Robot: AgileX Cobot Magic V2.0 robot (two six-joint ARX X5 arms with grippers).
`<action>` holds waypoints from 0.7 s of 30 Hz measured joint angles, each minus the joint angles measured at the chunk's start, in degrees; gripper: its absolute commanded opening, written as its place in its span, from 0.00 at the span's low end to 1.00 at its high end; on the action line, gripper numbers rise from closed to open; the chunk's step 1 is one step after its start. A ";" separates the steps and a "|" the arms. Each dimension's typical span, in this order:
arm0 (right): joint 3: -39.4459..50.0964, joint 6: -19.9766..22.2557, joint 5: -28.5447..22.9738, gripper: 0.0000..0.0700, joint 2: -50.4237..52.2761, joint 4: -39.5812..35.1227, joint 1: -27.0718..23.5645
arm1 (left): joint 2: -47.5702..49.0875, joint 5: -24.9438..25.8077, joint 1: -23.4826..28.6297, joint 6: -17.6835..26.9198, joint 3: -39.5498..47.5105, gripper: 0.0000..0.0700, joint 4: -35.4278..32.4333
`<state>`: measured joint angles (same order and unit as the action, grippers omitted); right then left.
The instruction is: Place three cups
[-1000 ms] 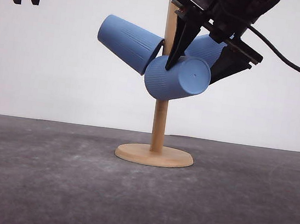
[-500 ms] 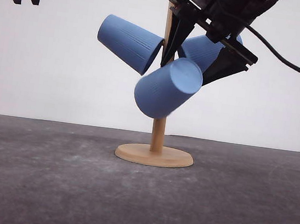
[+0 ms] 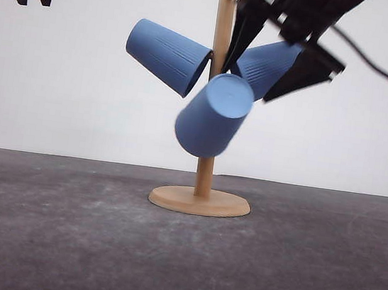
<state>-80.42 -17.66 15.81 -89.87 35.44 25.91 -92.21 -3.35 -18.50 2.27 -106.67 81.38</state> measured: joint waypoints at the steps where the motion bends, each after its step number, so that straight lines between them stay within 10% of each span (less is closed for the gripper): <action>1: 0.00 0.36 0.42 0.72 1.45 0.15 -0.32 | 0.14 0.07 0.00 0.01 0.00 0.29 0.00; 21: 1.43 18.21 -8.47 0.71 27.12 23.68 -12.26 | 10.99 3.70 7.46 -0.11 8.25 0.29 -0.10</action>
<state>-78.99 0.56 7.34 -62.76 59.11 13.65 -81.22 0.35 -11.04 2.16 -98.43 81.28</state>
